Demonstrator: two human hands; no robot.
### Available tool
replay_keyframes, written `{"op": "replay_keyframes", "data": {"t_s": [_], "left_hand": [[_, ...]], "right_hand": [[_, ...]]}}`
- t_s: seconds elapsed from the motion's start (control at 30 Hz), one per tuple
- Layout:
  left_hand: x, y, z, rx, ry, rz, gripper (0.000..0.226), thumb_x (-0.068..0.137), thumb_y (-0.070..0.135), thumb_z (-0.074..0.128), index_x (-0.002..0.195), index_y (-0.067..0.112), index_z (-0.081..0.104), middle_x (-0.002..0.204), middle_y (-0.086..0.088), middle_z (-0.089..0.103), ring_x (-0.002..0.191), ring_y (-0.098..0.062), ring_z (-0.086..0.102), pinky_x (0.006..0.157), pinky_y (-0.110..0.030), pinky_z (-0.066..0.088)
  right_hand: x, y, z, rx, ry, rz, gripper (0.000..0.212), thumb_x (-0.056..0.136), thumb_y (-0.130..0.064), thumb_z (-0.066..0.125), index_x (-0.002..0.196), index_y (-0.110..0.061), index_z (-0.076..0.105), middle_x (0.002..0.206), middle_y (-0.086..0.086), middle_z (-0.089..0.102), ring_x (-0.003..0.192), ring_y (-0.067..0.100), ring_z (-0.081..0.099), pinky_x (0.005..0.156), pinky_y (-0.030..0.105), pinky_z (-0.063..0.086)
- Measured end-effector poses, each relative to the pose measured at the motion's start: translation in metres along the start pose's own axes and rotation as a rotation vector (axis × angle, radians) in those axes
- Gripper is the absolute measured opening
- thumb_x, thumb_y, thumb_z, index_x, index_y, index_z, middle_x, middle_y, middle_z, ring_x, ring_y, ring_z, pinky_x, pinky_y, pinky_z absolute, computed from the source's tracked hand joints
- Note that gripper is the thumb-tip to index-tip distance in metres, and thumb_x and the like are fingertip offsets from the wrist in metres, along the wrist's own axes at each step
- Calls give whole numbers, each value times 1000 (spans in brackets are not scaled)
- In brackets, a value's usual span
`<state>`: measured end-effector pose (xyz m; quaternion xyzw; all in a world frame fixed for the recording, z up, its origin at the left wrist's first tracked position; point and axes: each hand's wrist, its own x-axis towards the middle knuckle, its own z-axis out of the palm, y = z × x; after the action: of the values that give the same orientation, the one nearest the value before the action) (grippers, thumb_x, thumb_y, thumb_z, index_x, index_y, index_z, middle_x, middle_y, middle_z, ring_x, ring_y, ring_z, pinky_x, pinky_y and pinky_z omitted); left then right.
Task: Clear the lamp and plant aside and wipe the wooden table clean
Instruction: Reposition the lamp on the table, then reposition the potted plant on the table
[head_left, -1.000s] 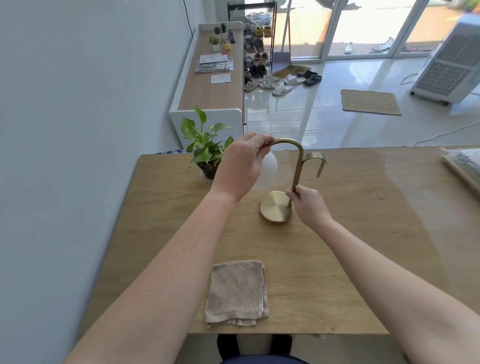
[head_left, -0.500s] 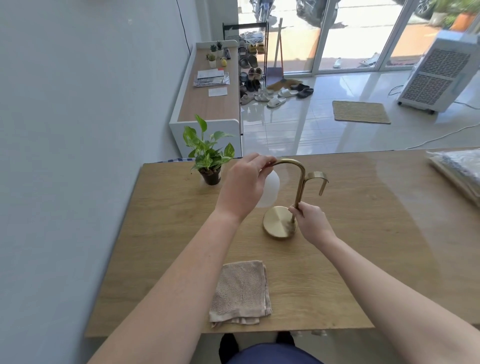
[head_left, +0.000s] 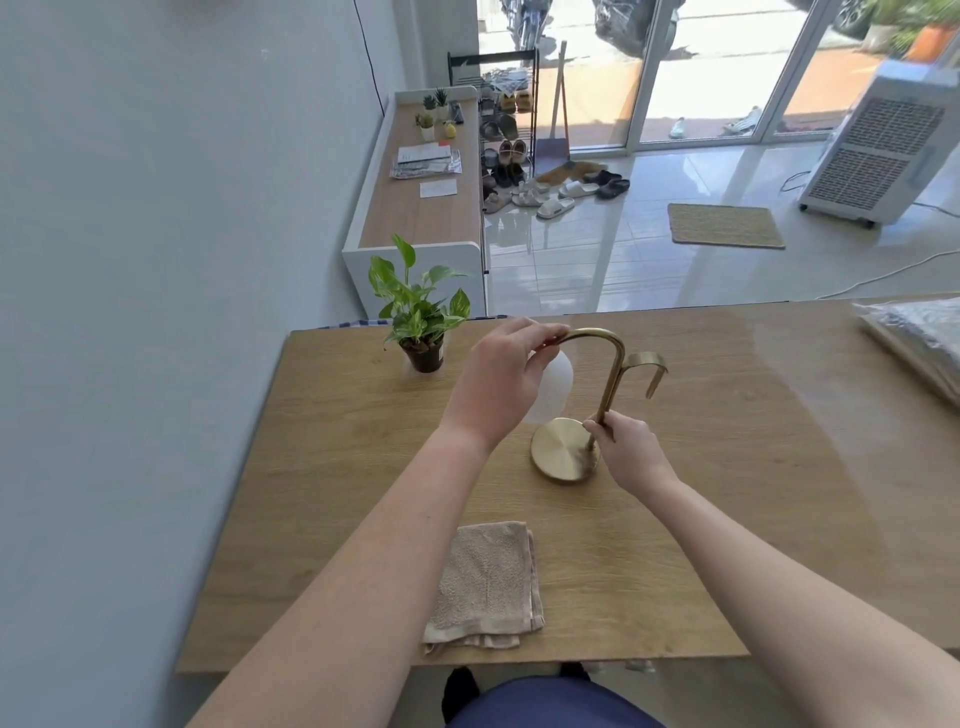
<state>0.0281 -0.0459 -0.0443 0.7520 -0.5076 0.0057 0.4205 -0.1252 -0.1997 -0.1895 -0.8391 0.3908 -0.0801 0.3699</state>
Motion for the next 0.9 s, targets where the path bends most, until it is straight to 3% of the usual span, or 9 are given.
{"op": "replay_keyframes", "data": {"t_s": [0.2,0.33,0.43,0.5,0.57,0.67,0.73,0.8,0.9], "left_hand": [[2,2,-5,-39,-32,-42,28,103,14,71,130,18,77,118,7,77,112,-5,68,105,-29,52],[5,3,-12,-101,-56,-76,28,100,14,74,128,20,78,115,8,78,105,-2,71,100,-27,56],[0,-5,-19,-150,8,-139,28,99,24,77,128,22,78,110,11,77,100,-3,71,93,-24,58],[-10,-18,-26,-184,86,-226,26,102,29,74,127,22,77,109,13,76,99,-3,70,88,-20,58],[-26,-38,-33,-240,175,-357,25,105,32,69,126,22,77,109,13,76,99,-2,70,85,-18,59],[-52,-77,-41,-332,229,-594,28,108,39,62,129,26,75,117,15,76,107,0,69,95,-24,59],[-65,-107,-48,-381,216,-721,36,109,45,56,137,27,70,128,15,72,119,-4,65,106,-35,55],[-71,-136,-57,-438,190,-842,46,111,51,48,146,25,64,140,10,67,130,-14,62,110,-44,53],[-72,-170,-70,-533,145,-976,58,111,60,38,152,23,56,145,6,62,130,-21,61,96,-39,54]], "right_hand": [[1,4,1,1,-10,-1,28,109,-34,56,100,-12,71,91,-1,73,89,25,69,82,44,56],[0,-1,-5,-44,-25,3,21,106,-41,58,106,-23,69,94,-8,72,93,22,68,80,41,54],[-15,-6,-10,-112,117,52,25,98,-50,64,103,-26,59,90,-11,65,82,20,64,71,39,49],[-31,-8,-6,-60,179,62,23,95,-45,66,98,-25,56,85,-10,63,77,19,63,68,38,47],[-43,-13,7,-19,139,17,18,96,-39,67,92,-26,56,79,-10,63,73,15,63,68,39,49],[-49,-33,30,89,11,-38,12,100,-36,63,91,-29,62,81,-10,65,75,10,62,67,35,50],[-44,-56,46,207,-82,-51,10,104,-35,61,100,-29,68,87,-11,64,81,8,61,71,27,46],[-33,-81,63,374,-135,-6,15,107,-35,59,113,-28,71,99,-9,67,94,12,64,80,29,50],[-13,-109,89,554,-207,99,25,109,-44,52,123,-34,70,121,-6,68,116,17,65,94,43,56]]}}
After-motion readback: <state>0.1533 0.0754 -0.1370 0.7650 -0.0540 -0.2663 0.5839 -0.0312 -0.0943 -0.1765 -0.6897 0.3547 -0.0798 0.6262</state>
